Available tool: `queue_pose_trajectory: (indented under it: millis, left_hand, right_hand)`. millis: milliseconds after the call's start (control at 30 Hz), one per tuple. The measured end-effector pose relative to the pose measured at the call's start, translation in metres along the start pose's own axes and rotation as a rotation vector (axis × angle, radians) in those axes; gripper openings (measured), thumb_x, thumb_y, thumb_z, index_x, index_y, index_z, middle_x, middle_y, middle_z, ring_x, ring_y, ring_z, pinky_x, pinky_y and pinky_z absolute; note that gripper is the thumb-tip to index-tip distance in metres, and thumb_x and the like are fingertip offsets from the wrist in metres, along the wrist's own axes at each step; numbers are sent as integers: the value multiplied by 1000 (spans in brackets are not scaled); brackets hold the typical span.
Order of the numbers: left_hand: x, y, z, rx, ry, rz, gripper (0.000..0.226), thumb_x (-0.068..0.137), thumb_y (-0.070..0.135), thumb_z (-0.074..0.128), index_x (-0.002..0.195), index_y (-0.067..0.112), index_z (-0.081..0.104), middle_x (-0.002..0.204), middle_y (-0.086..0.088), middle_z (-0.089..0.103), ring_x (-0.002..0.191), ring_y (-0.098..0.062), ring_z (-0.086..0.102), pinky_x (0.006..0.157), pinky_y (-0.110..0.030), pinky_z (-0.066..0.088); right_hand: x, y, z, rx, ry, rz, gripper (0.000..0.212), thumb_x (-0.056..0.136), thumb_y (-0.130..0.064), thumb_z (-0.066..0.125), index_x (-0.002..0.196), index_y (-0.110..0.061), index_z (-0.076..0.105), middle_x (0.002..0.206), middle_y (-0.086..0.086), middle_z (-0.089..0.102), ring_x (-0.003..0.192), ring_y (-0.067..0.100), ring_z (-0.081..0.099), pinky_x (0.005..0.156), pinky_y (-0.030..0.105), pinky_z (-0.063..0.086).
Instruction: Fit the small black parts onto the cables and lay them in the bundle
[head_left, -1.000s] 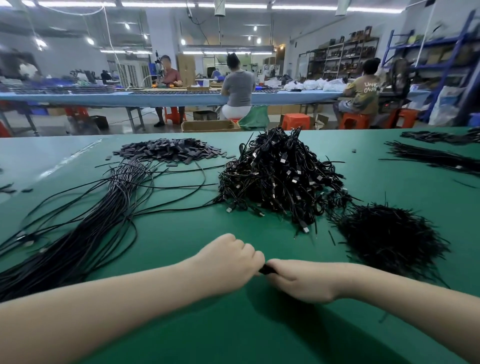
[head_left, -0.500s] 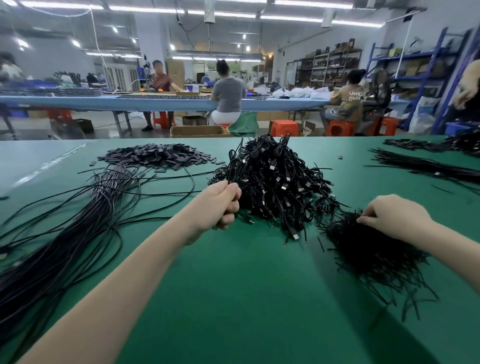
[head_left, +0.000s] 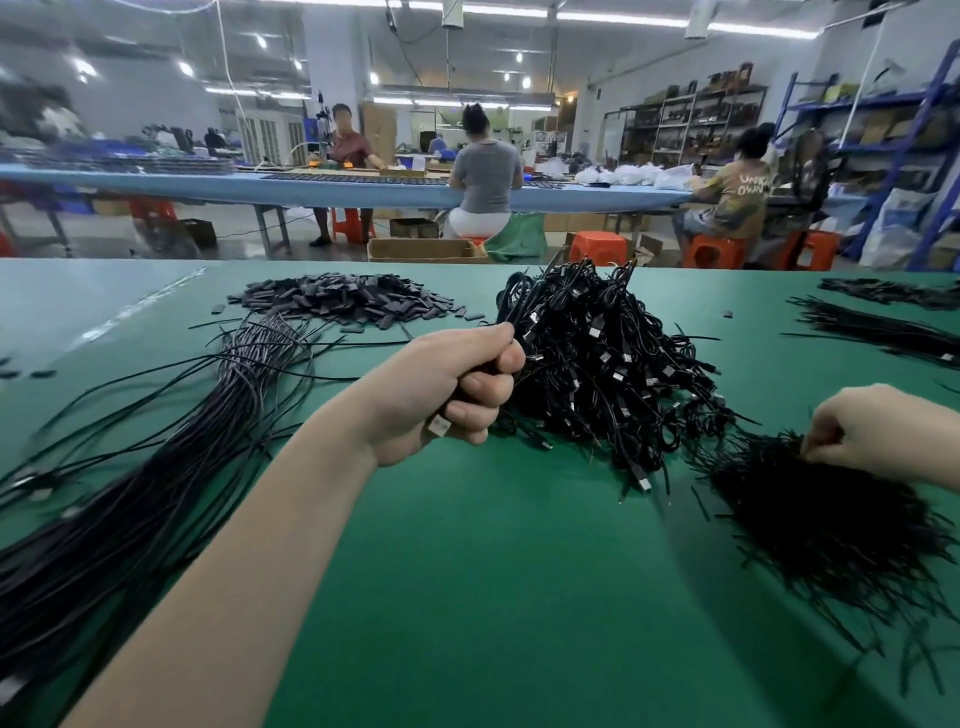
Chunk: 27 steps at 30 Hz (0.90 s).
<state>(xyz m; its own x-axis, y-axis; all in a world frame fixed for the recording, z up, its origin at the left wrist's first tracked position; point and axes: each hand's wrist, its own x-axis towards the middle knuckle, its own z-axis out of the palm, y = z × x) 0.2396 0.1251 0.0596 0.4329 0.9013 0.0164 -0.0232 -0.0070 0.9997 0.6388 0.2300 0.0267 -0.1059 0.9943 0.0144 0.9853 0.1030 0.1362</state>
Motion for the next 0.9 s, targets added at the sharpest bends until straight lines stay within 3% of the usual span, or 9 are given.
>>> queue_pose_trajectory:
  millis: [100, 167, 233, 367, 467, 567, 633, 800, 900]
  left_hand:
    - [-1, 1, 1, 54, 29, 14, 33, 103, 38, 36, 74, 24, 46, 58, 10, 27, 44, -7, 21, 49, -20, 35]
    - [0, 0, 4, 108, 66, 16, 32, 103, 37, 35, 76, 23, 45, 58, 10, 28, 44, -8, 21, 49, -20, 31]
    - [2, -2, 9, 212, 118, 14, 31, 103, 36, 34, 78, 22, 43, 57, 10, 30, 44, -8, 21, 49, -22, 24]
    - [6, -7, 25, 545, 241, 29, 31, 103, 36, 33, 79, 18, 39, 56, 12, 37, 43, -7, 31, 45, -19, 30]
    - [9, -12, 33, 959, 361, 63, 36, 102, 38, 34, 74, 17, 35, 66, 4, 49, 53, -14, 44, 48, -29, 35]
    - [10, -14, 36, 1125, 379, 69, 31, 102, 40, 33, 77, 23, 36, 72, 4, 51, 61, -14, 50, 49, -30, 33]
    - [11, -15, 34, 1142, 363, 58, 27, 103, 38, 33, 81, 22, 38, 73, 5, 50, 63, -13, 50, 51, -30, 35]
    - [13, -14, 30, 946, 321, 17, 33, 102, 41, 35, 77, 19, 39, 70, 0, 50, 56, -16, 46, 52, -31, 36]
    - [14, -16, 32, 966, 298, 45, 31, 102, 41, 35, 79, 21, 41, 69, 1, 51, 55, -15, 46, 51, -31, 36]
  right_hand:
    - [-5, -10, -13, 108, 76, -72, 20, 78, -37, 76, 63, -39, 63, 70, -22, 64, 67, -4, 58, 59, 18, 47]
    - [-13, -28, -23, 235, 259, -119, 10, 80, -34, 74, 74, -28, 69, 72, -17, 66, 65, -6, 56, 56, 10, 37]
    - [-31, -61, -37, 536, 473, -212, 9, 77, -35, 73, 81, -28, 71, 69, -22, 65, 62, -5, 61, 58, 8, 41]
    - [-72, -147, -62, 987, 534, -550, 12, 72, -35, 72, 84, -37, 68, 79, -26, 70, 70, -4, 68, 65, 6, 50]
    - [-73, -185, -68, 1047, 531, -645, 17, 77, -23, 76, 81, -37, 69, 79, -23, 70, 71, 0, 68, 66, 9, 51]
    - [-67, -200, -69, 1027, 541, -640, 20, 80, -18, 76, 80, -36, 69, 76, -19, 71, 69, 1, 68, 67, 16, 54]
    - [-67, -202, -68, 964, 562, -641, 18, 81, -19, 74, 80, -36, 69, 75, -18, 70, 68, 2, 66, 67, 18, 54]
    - [-68, -200, -68, 912, 655, -626, 12, 81, -18, 75, 83, -30, 71, 73, -21, 68, 67, -1, 63, 61, 6, 44]
    - [-68, -201, -69, 958, 608, -616, 15, 80, -18, 76, 80, -32, 71, 70, -19, 69, 65, -2, 64, 60, 5, 43]
